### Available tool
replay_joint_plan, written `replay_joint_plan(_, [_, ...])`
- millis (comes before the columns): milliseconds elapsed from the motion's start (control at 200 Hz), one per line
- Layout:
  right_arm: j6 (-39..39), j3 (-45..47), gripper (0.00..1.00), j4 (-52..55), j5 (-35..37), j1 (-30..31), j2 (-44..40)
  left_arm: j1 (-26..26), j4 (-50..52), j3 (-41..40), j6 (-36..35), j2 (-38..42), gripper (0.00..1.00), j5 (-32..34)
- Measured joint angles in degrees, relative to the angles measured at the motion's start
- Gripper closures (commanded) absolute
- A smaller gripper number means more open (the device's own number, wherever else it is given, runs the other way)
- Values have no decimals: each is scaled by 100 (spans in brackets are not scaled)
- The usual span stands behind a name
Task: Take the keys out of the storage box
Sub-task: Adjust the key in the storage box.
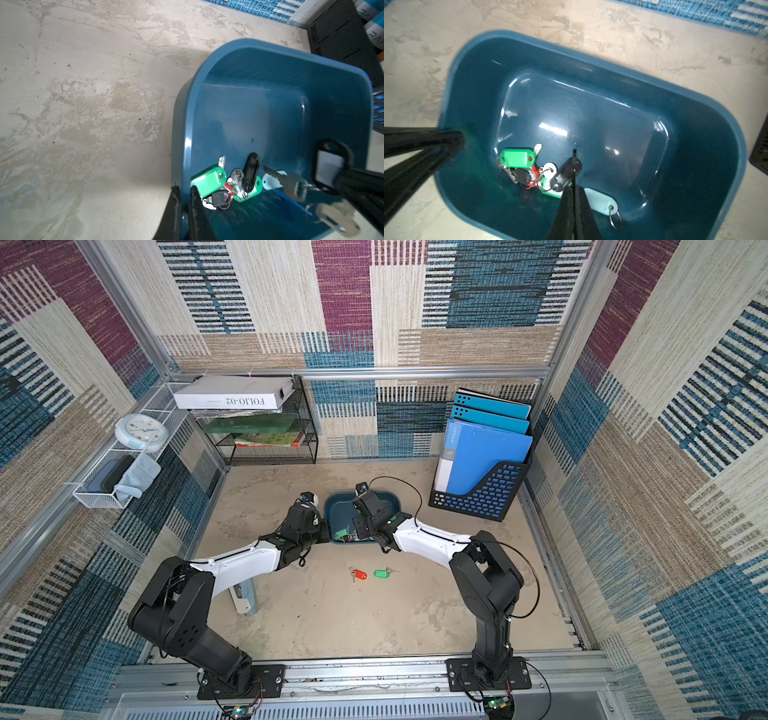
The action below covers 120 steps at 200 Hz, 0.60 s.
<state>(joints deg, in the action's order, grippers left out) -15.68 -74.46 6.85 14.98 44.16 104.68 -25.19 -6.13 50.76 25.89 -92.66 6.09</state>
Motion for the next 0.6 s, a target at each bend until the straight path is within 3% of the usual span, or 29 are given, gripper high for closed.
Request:
replay_joint_plan(331, [74, -55, 100, -341, -142, -33, -105, 13, 901, 479, 240, -181, 100, -138])
replay_joint_plan(601, [-42, -522, 94, -321, -151, -304, 839, 11, 984, 323, 387, -79, 100, -509])
